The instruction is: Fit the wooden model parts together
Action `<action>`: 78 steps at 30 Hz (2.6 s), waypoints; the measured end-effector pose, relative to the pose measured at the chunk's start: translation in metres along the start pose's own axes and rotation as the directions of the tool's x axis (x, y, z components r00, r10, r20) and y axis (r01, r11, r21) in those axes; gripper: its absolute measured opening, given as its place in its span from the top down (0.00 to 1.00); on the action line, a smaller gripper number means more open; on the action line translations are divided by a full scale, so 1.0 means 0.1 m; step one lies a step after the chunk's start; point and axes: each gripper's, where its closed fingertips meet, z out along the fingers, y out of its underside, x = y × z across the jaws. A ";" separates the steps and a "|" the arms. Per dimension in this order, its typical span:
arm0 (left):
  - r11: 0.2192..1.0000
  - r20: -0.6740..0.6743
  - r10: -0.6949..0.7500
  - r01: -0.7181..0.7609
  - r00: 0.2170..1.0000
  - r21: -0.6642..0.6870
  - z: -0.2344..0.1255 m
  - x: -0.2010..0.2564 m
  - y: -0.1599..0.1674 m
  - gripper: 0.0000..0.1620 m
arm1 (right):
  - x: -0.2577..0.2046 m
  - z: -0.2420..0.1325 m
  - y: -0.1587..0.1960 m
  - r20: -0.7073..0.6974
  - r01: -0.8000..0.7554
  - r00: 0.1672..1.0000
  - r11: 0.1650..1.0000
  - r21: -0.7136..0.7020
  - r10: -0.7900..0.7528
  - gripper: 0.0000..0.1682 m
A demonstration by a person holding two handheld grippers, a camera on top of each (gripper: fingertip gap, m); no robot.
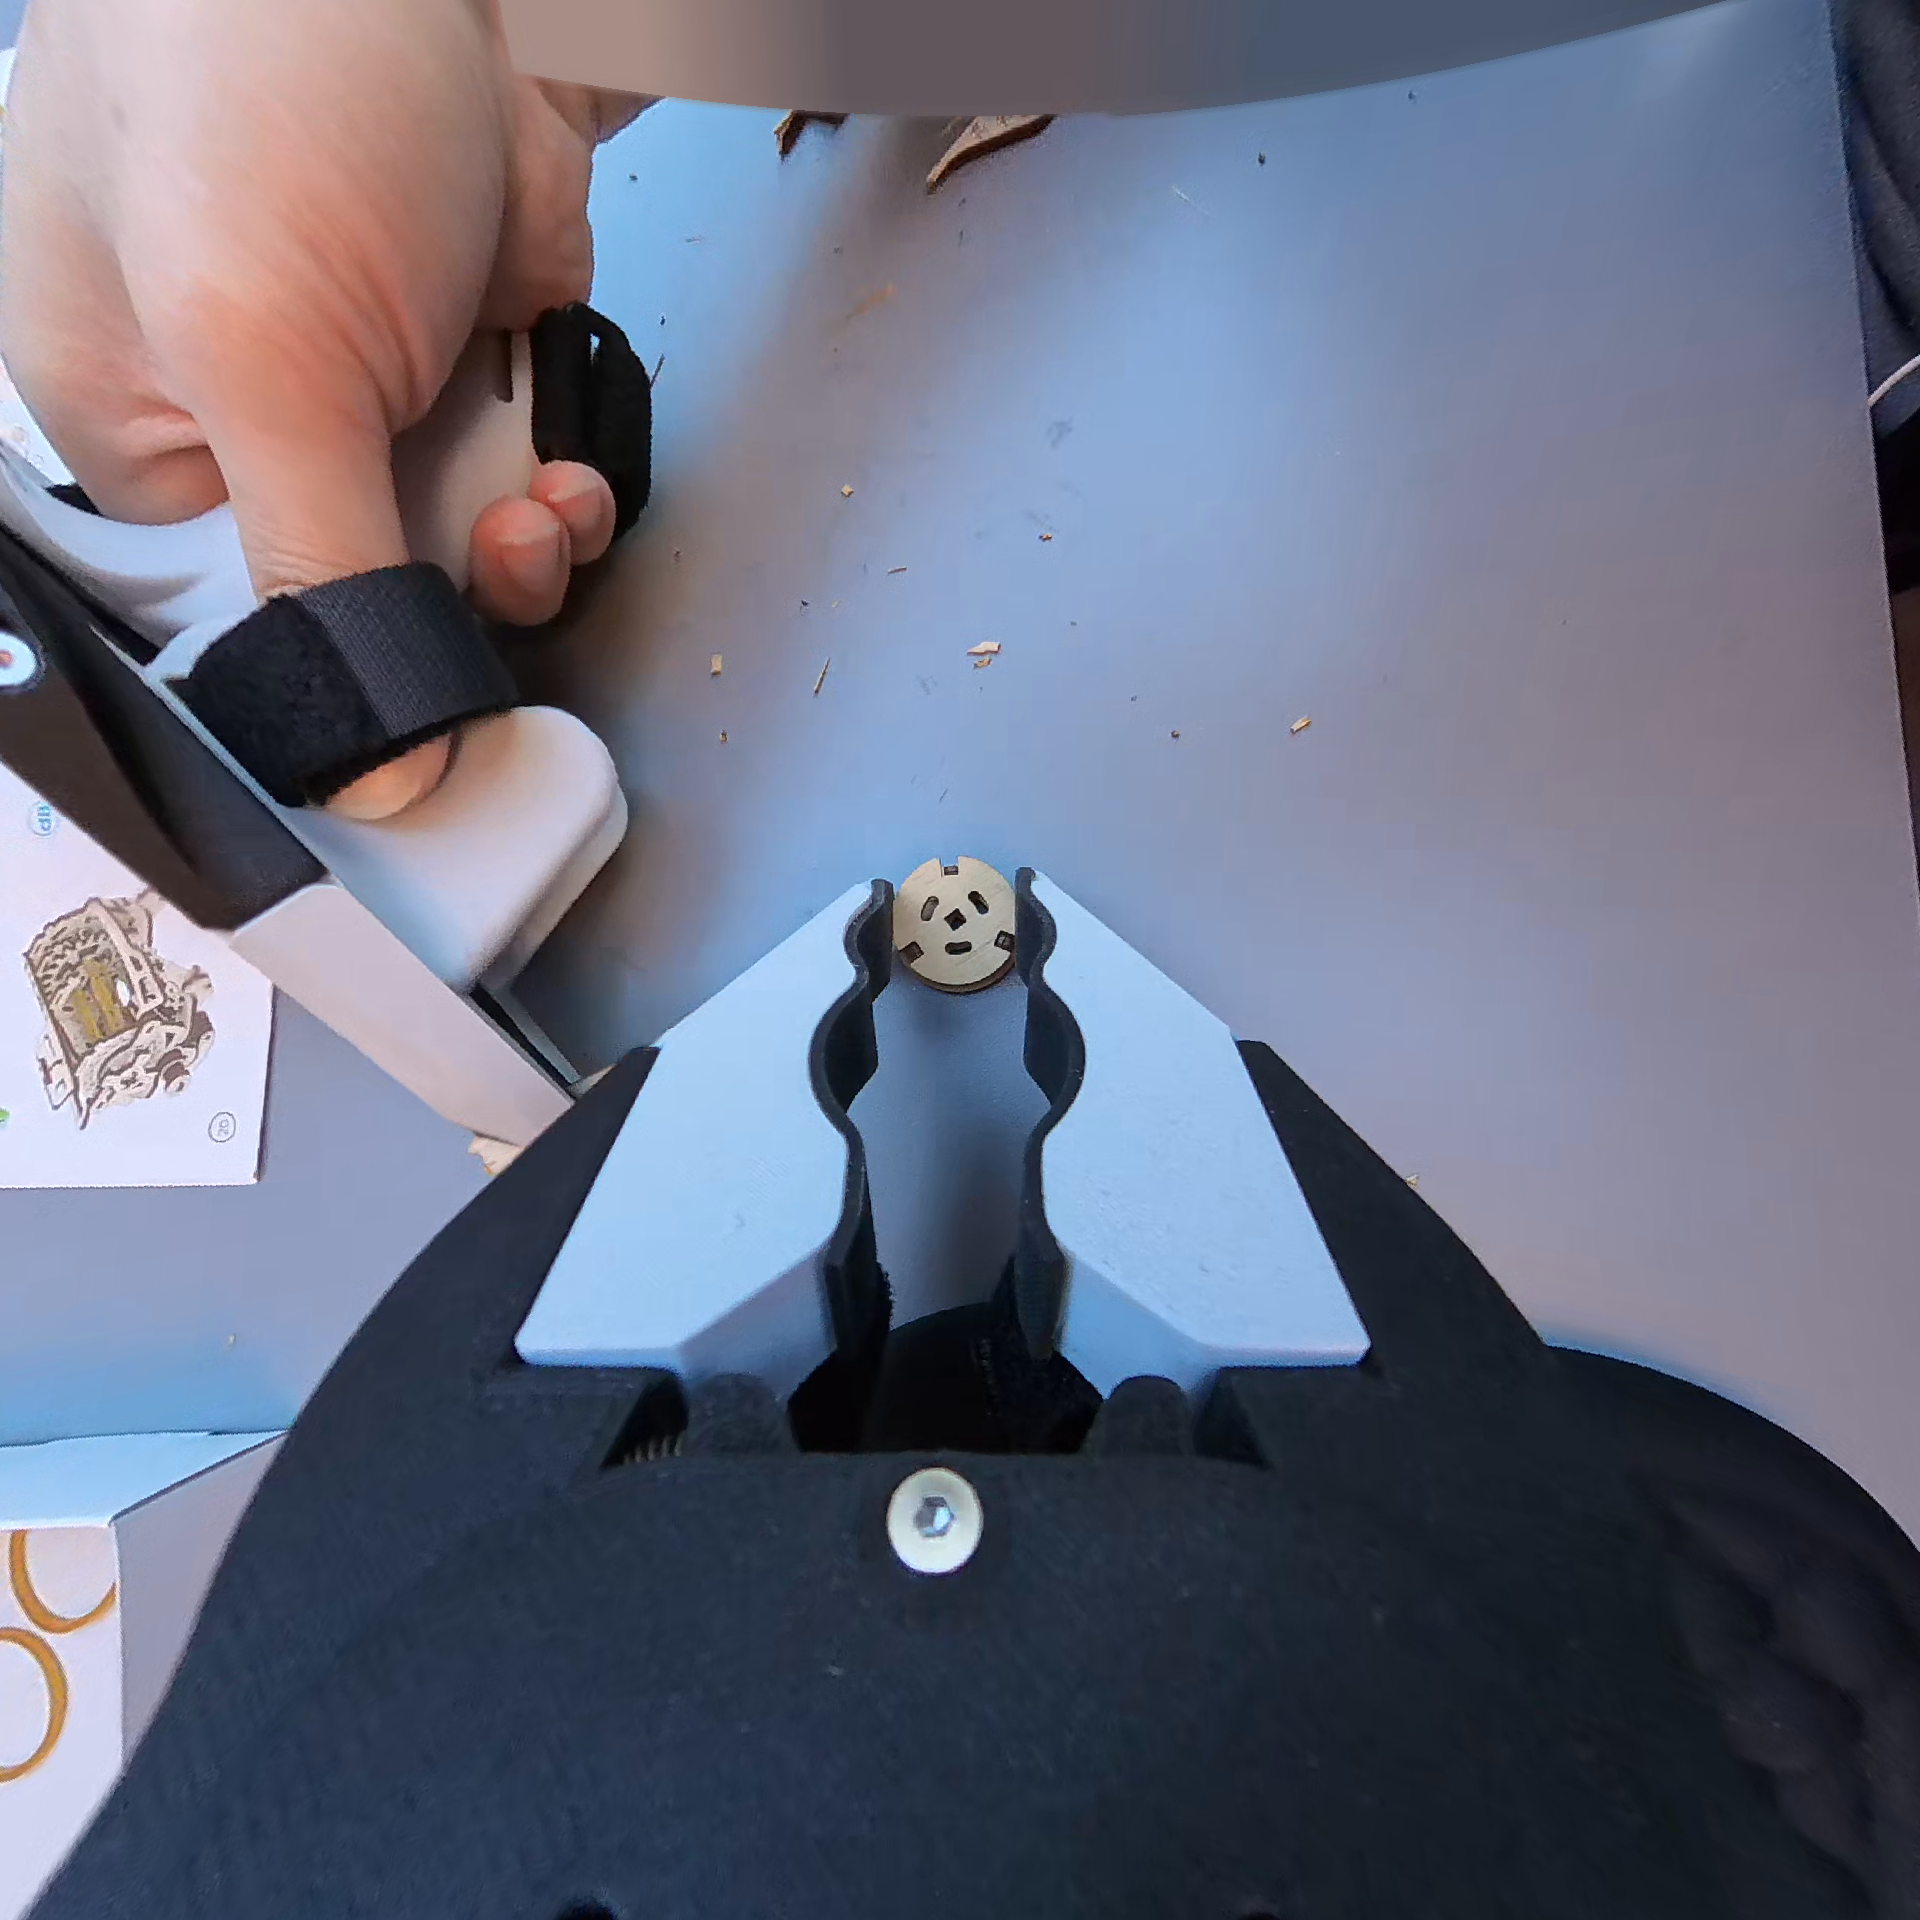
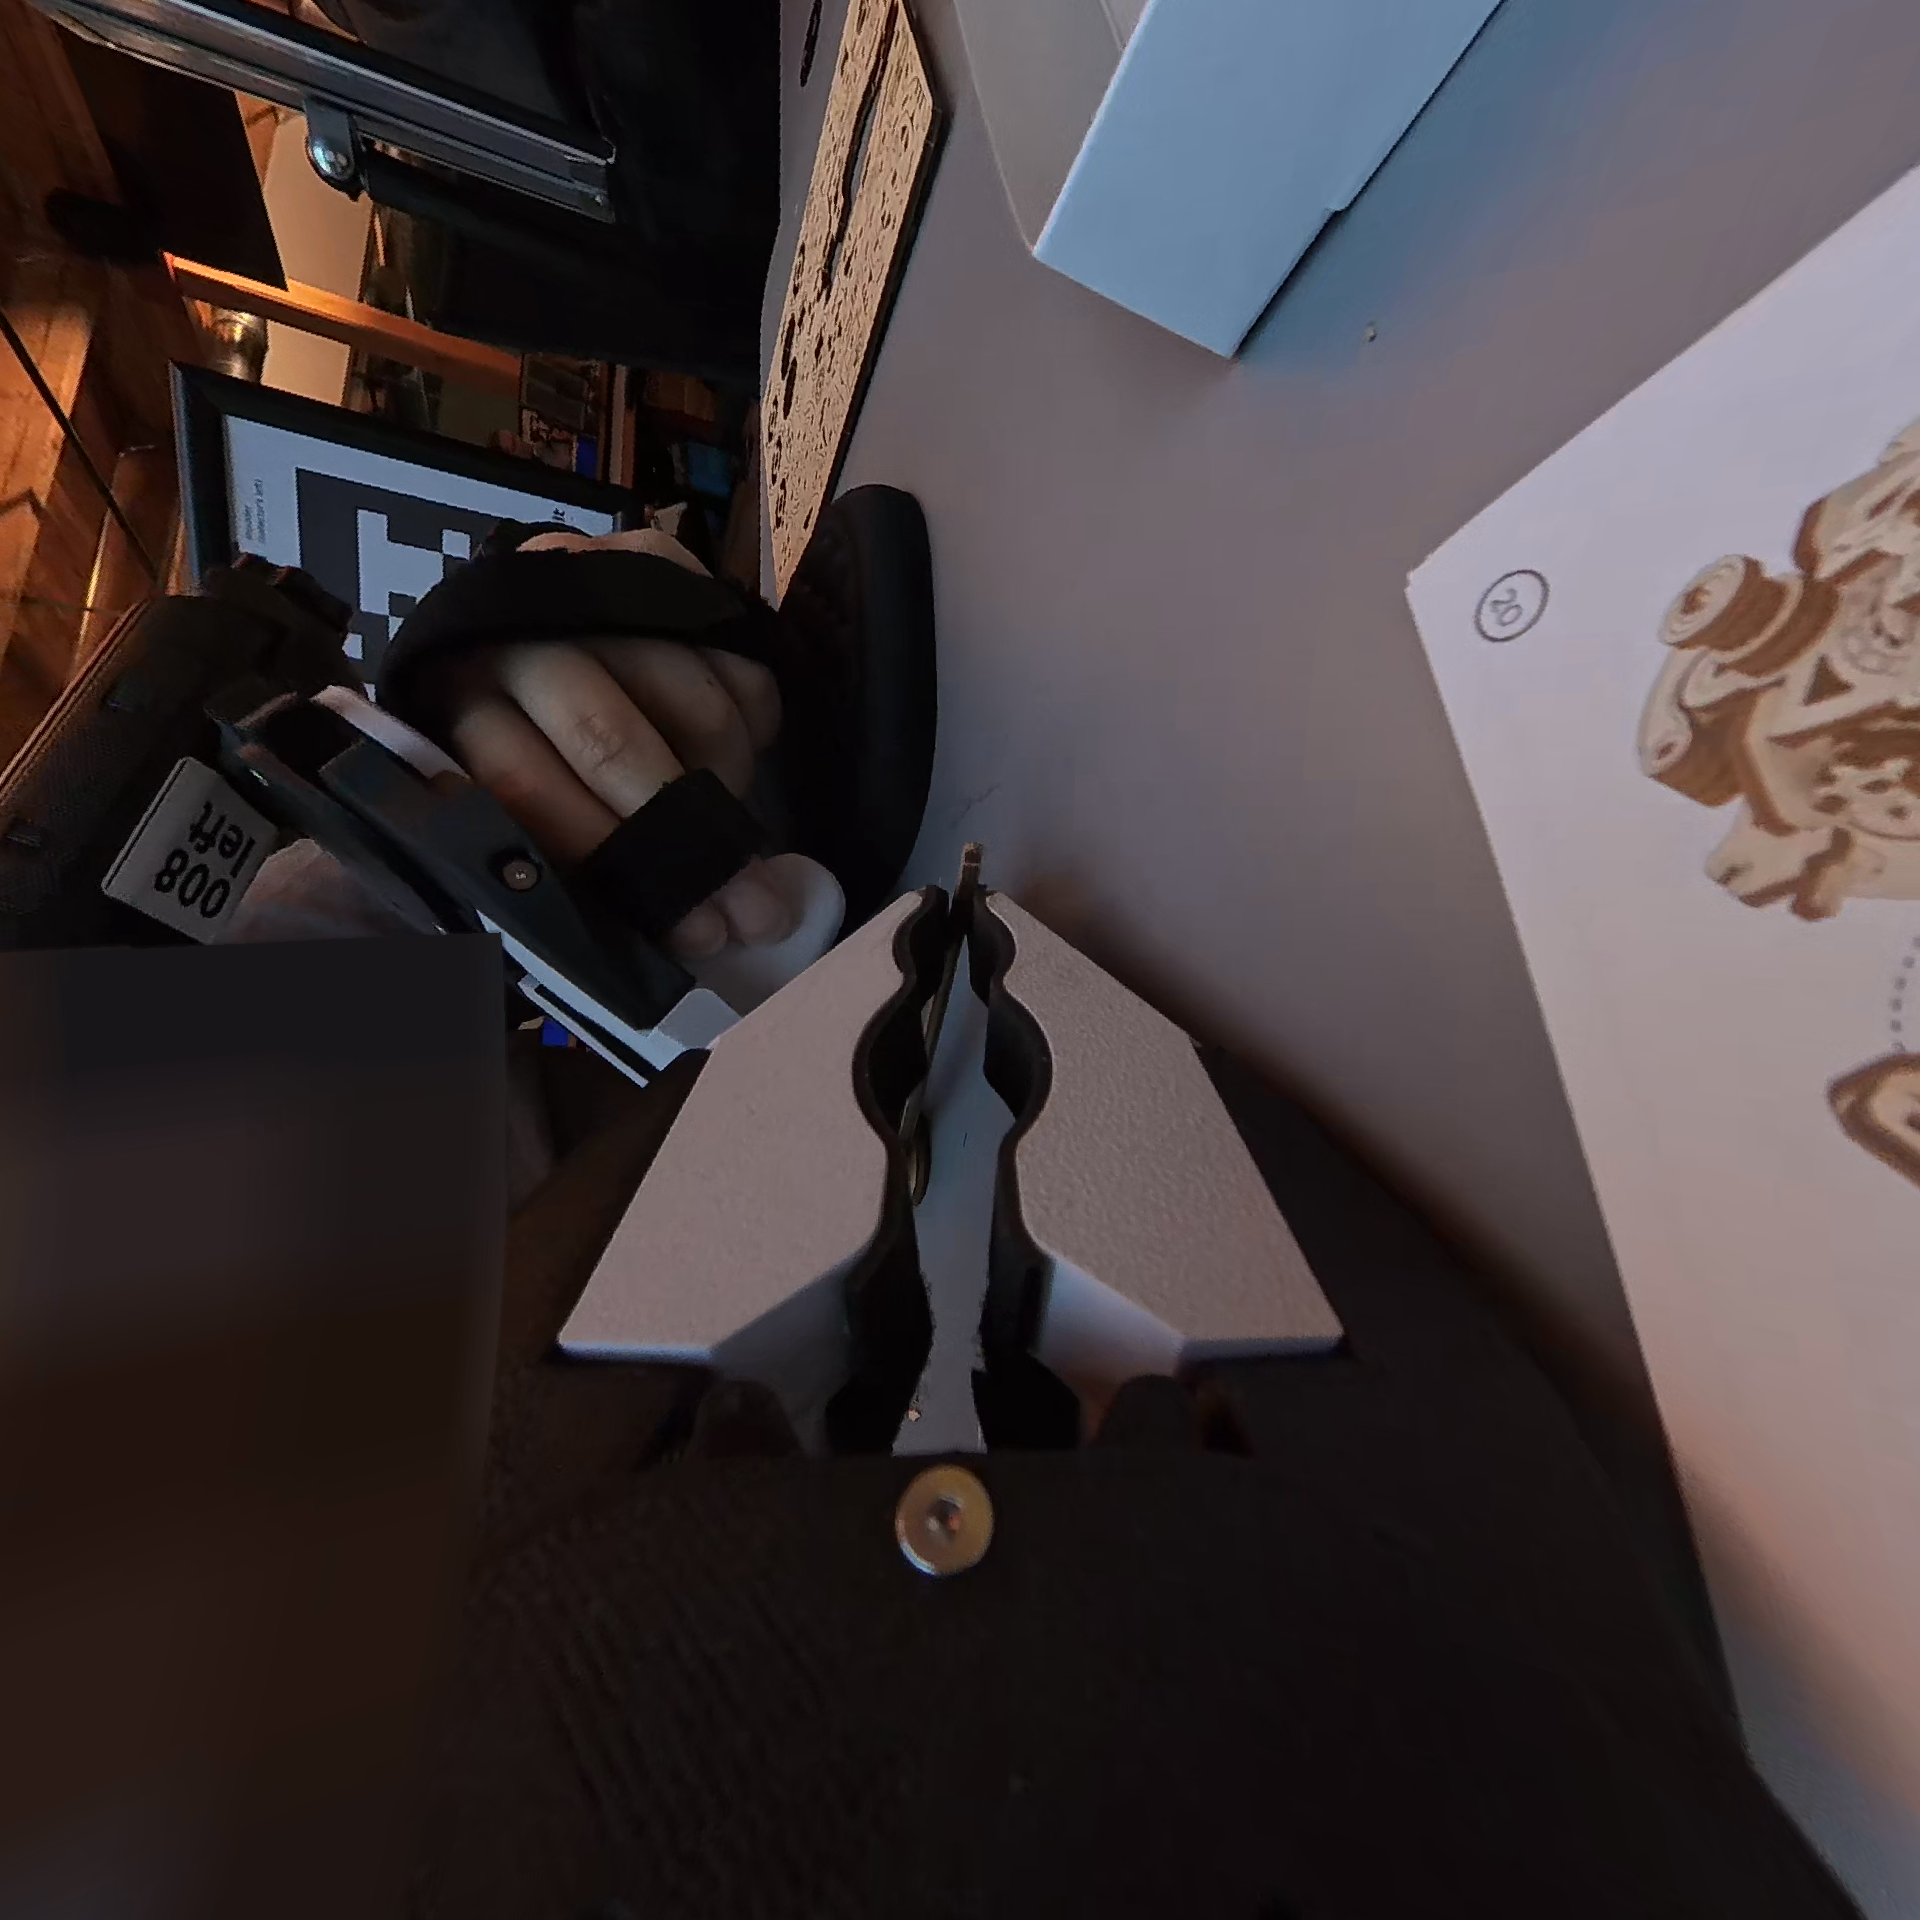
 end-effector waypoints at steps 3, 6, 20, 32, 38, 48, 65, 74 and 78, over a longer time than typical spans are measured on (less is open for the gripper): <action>1.000 -0.007 0.005 -0.005 1.000 -0.002 0.00 0.00 0.00 0.86 | -0.01 0.02 0.00 0.003 0.005 1.000 1.000 -0.009 -0.005 0.99; 1.000 -0.020 0.000 0.000 1.000 -0.001 -0.01 0.01 0.01 0.86 | -0.01 0.04 -0.01 0.008 0.013 1.000 1.000 -0.016 -0.012 0.99; 0.999 -0.103 0.045 -0.045 0.994 0.002 -0.01 0.13 0.00 0.86 | -0.02 0.07 -0.02 0.017 0.031 0.999 0.999 -0.026 -0.030 0.99; 0.998 -0.095 0.053 -0.050 0.994 0.034 -0.01 0.13 0.00 0.86 | -0.07 -0.11 -0.13 0.008 0.057 0.998 0.998 0.034 -0.058 0.99; 0.998 -0.117 0.052 -0.048 0.992 0.041 -0.02 0.13 0.00 0.86 | -0.04 -0.35 -0.08 -0.056 0.064 0.996 0.998 0.013 -0.064 0.99; 0.996 -0.114 0.055 -0.047 0.992 0.077 -0.02 0.13 0.00 0.86 | -0.40 -0.67 0.13 -0.355 0.615 0.749 0.787 0.058 -0.559 0.82; 0.998 -0.035 -0.038 0.040 0.999 0.049 -0.01 0.08 0.00 0.86 | -0.29 -0.11 0.95 -0.480 0.717 0.556 0.684 -0.136 -0.679 0.91; 0.983 -0.005 -0.180 0.180 0.984 0.025 -0.09 0.09 0.14 0.68 | -0.28 -0.07 0.83 -0.442 0.786 0.446 0.577 -0.222 -0.778 0.94; 0.982 0.019 -0.188 0.187 0.982 0.034 -0.08 0.06 0.12 0.73 | -0.29 -0.03 0.85 -0.428 0.792 0.442 0.567 -0.226 -0.788 0.98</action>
